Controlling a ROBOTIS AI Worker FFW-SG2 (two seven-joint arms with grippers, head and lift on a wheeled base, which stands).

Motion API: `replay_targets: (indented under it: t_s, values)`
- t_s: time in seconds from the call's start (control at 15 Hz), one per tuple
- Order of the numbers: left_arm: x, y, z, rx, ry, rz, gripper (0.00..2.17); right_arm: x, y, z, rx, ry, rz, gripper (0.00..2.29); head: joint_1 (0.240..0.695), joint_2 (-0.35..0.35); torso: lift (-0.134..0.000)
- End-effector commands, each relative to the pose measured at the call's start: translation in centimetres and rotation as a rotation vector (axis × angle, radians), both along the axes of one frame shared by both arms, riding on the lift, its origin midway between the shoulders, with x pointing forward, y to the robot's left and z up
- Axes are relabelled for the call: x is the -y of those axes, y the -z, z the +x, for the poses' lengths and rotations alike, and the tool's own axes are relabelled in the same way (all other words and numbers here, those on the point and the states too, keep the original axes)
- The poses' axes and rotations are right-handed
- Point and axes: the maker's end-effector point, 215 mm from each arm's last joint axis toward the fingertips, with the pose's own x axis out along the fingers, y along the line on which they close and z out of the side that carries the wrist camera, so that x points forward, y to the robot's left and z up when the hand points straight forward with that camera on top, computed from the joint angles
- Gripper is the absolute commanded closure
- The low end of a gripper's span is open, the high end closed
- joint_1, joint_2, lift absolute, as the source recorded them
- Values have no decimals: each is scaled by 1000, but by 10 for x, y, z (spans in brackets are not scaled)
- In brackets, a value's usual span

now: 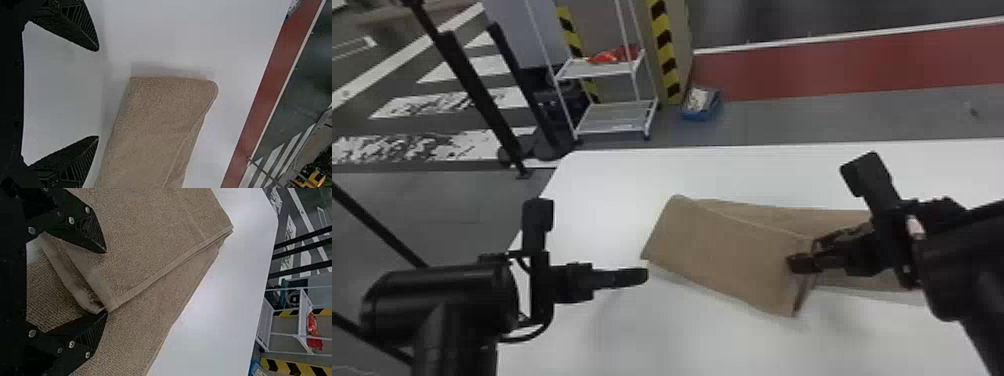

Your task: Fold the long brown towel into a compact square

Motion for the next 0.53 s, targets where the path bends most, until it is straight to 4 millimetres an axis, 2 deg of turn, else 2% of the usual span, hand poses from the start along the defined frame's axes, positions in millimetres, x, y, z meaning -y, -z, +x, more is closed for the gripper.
replay_targets:
  t_s: [0.0, 0.2, 0.47]
  values:
    - [0, 1, -1, -1, -1, -2, 90, -2, -2, -1, 3, -4, 6, 437, 695, 302, -125]
    - [-3, 1, 0, 3, -2, 2, 90, -2, -9, -7, -10, 9, 14, 329, 695, 304, -125]
    - [-1, 0, 0, 6, 4, 0, 90, -10, 3, -29, -77, 5, 0, 299, 695, 314, -125]
